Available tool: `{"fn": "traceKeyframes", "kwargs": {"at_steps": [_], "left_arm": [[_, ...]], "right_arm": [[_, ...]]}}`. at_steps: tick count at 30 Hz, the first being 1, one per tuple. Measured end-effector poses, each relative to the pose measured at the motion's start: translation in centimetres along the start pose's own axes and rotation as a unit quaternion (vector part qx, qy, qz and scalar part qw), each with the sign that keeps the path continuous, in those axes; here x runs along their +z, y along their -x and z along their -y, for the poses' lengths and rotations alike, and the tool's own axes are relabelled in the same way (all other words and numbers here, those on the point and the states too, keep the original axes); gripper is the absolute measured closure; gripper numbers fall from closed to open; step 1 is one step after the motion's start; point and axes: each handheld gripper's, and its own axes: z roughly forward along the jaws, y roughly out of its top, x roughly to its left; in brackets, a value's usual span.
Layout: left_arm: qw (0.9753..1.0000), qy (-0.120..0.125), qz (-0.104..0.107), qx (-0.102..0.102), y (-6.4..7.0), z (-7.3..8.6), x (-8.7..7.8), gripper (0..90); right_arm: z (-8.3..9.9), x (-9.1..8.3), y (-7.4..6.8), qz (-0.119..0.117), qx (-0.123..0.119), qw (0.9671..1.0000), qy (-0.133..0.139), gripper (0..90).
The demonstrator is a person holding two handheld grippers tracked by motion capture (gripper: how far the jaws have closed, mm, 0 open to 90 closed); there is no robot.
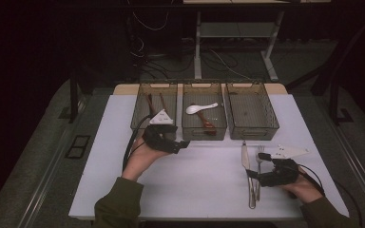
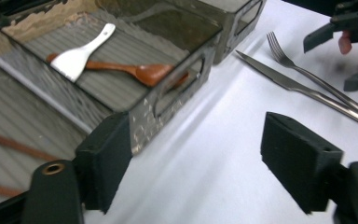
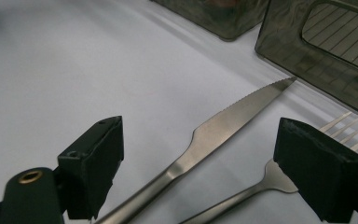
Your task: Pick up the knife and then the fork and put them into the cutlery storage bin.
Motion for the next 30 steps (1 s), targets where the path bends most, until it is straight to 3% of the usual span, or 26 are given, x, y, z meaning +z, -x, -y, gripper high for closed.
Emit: {"fn": "traceKeyframes", "kwargs": {"at_steps": [6,9,16,21,26,30], "left_arm": [[0.9999,0.001,-0.013,-0.009,0.8,2.5,-1.3,17.1],[0.9997,0.002,-0.017,-0.018,1.1,4.0,-2.0,15.9],[0.9993,-0.001,-0.029,-0.023,2.1,7.4,-3.3,14.6],[0.9987,-0.001,-0.029,-0.042,2.7,9.2,-3.7,13.8],[0.9986,-0.014,-0.029,-0.042,3.2,10.4,-4.0,13.9],[0.9982,-0.016,-0.036,-0.045,3.0,10.6,-4.0,13.7]], "right_arm": [[-0.4,-0.6,0.3,0.001,0.004,0.9998,-0.017,14.0],[-0.5,-0.8,0.8,0.001,0.012,0.9995,-0.030,17.4],[-0.8,-1.0,2.0,0.022,0.029,0.9986,-0.038,45.0],[-1.5,-0.4,2.5,0.030,0.033,0.9978,-0.049,63.8],[-1.3,0.1,1.8,0.003,0.024,0.9962,-0.083,83.3],[-0.9,0.2,0.9,-0.010,0.016,0.9945,-0.103,89.5]]}}
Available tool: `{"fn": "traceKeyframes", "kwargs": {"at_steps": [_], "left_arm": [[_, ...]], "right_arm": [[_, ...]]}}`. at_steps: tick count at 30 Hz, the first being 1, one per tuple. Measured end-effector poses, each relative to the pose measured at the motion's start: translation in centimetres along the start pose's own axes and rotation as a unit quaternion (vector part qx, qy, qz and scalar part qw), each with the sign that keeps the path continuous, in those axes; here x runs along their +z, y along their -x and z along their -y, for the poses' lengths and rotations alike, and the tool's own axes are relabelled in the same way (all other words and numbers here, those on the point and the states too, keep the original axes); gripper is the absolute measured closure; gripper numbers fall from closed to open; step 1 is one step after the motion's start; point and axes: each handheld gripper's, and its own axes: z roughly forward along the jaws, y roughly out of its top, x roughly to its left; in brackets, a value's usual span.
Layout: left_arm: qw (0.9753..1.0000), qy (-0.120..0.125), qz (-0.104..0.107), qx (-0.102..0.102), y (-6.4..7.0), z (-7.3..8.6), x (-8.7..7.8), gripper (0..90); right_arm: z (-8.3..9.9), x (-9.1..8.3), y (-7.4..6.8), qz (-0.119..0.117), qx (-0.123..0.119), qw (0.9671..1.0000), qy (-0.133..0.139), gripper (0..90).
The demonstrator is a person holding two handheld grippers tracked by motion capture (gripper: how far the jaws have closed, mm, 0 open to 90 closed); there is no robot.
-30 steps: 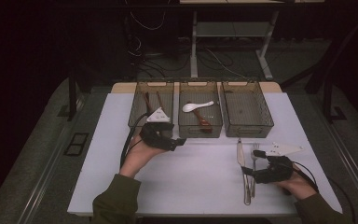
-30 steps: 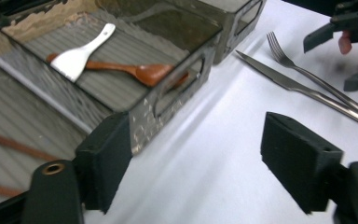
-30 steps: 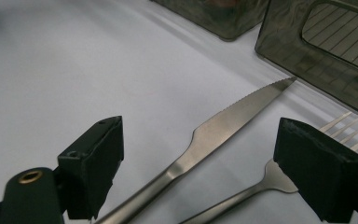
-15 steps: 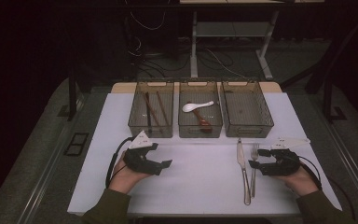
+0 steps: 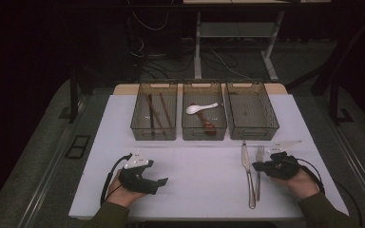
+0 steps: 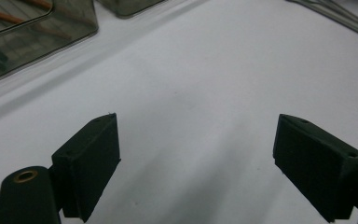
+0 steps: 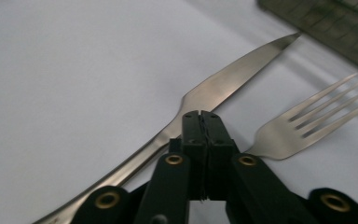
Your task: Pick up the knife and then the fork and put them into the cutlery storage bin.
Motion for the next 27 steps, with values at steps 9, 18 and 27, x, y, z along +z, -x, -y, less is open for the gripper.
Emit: {"fn": "traceKeyframes", "kwargs": {"at_steps": [9,18,27], "left_arm": [[1.0000,-0.004,-0.003,-0.004,-0.5,0.4,0.0,13.0],[1.0000,-0.008,-0.001,0.001,-0.4,0.4,0.1,13.0],[0.9999,-0.011,0.001,0.002,-0.4,0.4,0.3,13.0]], "right_arm": [[0.8,0.3,-2.0,-0.026,-0.029,0.9985,-0.040,89.7],[0.9,0.2,-2.7,-0.015,-0.044,0.9971,-0.061,89.8],[1.7,-0.8,-2.4,-0.002,-0.041,0.9967,-0.070,89.9]]}}
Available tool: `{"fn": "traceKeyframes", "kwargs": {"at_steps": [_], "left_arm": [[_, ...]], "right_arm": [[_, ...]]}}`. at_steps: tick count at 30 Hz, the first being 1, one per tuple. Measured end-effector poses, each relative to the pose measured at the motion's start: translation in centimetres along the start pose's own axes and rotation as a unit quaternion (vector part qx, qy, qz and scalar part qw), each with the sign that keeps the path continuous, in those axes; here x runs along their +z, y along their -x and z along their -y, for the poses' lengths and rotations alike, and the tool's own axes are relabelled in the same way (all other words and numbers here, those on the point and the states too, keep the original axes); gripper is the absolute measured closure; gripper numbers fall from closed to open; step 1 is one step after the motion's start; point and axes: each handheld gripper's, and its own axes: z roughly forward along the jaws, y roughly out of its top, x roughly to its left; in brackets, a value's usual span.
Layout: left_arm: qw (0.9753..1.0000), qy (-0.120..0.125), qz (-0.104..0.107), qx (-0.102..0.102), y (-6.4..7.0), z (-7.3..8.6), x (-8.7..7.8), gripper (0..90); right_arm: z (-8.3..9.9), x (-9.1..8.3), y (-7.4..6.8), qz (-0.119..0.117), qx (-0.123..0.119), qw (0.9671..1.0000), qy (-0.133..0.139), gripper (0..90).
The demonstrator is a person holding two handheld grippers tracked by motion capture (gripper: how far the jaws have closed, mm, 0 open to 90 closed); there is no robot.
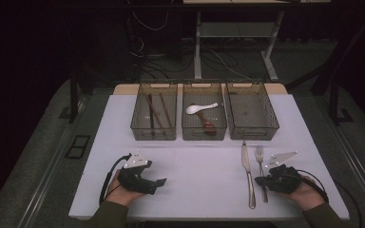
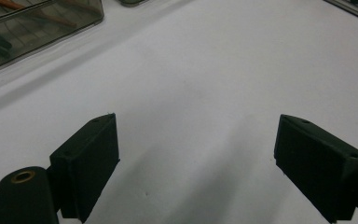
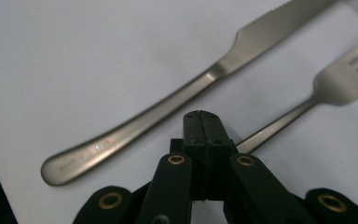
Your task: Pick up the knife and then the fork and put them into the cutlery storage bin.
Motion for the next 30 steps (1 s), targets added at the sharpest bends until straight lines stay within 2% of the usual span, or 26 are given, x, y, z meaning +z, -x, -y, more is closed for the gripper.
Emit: {"fn": "traceKeyframes", "kwargs": {"at_steps": [4,8,13,20,25,28,30], "left_arm": [[1.0000,0.000,0.002,0.003,0.0,0.0,0.0,13.0],[1.0000,0.000,0.003,0.008,0.1,-0.1,0.0,13.0],[1.0000,-0.001,0.004,0.007,0.1,-0.1,0.1,13.0],[1.0000,0.001,0.005,0.004,0.2,-0.1,0.1,13.0],[0.9999,0.000,0.009,0.007,0.2,-0.1,0.2,13.1],[0.9999,0.002,0.012,0.009,0.2,-0.1,0.2,13.1],[0.9999,0.003,0.013,0.010,0.2,-0.1,0.2,13.1]], "right_arm": [[0.5,-0.4,0.4,0.005,0.000,1.0000,-0.003,89.9],[0.9,-1.0,0.9,0.025,-0.005,0.9996,-0.015,89.8],[1.5,-1.6,1.9,0.040,0.008,0.9989,-0.021,89.9],[2.0,-2.2,3.5,0.072,0.019,0.9967,-0.031,89.9],[1.7,-2.6,4.0,0.060,0.021,0.9975,-0.032,89.5],[0.7,-3.4,4.6,0.052,0.034,0.9977,-0.029,80.0],[-0.1,-3.5,5.2,0.055,0.041,0.9967,-0.043,77.2]]}}
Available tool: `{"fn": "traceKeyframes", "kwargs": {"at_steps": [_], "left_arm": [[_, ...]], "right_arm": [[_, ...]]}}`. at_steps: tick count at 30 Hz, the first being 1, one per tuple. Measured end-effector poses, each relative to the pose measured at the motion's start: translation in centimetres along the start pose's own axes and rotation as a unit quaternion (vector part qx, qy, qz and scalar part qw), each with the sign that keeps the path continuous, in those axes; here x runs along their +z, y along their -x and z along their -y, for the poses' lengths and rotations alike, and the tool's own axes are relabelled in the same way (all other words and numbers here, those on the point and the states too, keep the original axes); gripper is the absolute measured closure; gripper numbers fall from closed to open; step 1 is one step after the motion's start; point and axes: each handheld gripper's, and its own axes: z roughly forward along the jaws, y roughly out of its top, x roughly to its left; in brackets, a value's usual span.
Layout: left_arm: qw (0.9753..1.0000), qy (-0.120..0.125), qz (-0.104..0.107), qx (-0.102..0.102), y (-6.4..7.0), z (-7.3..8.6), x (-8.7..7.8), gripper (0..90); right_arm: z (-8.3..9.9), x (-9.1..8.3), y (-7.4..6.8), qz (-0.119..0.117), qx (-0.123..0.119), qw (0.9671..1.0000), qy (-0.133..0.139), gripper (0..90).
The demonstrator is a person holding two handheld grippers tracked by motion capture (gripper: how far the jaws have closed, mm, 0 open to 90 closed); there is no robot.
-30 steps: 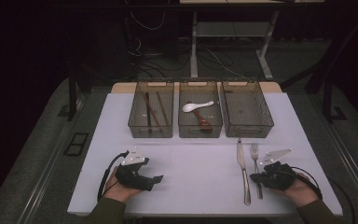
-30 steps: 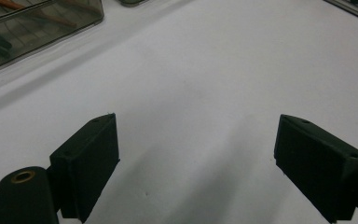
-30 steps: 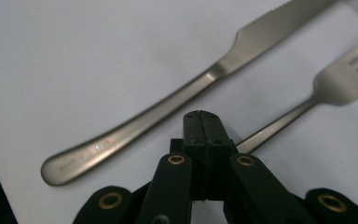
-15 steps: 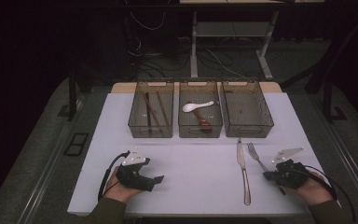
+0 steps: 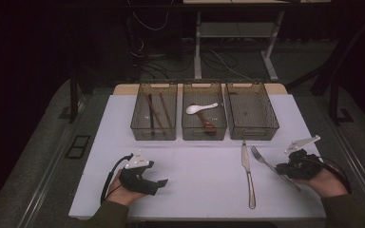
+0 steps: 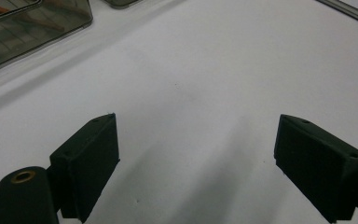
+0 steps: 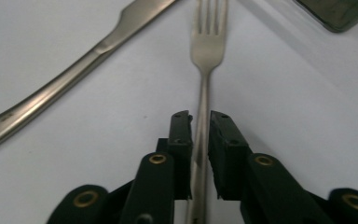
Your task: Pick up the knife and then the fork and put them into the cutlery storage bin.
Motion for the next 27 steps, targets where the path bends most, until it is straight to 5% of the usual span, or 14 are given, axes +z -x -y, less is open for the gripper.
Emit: {"fn": "traceKeyframes", "kwargs": {"at_steps": [13,27], "left_arm": [[1.0000,-0.005,0.003,0.006,0.0,0.1,0.2,13.1],[0.9999,0.000,0.007,0.013,0.1,0.1,0.3,6.6]], "right_arm": [[-4.0,2.3,1.2,-0.005,-0.007,0.9930,-0.118,71.5],[-5.6,3.9,0.5,-0.006,-0.030,0.9840,-0.175,75.5]]}}
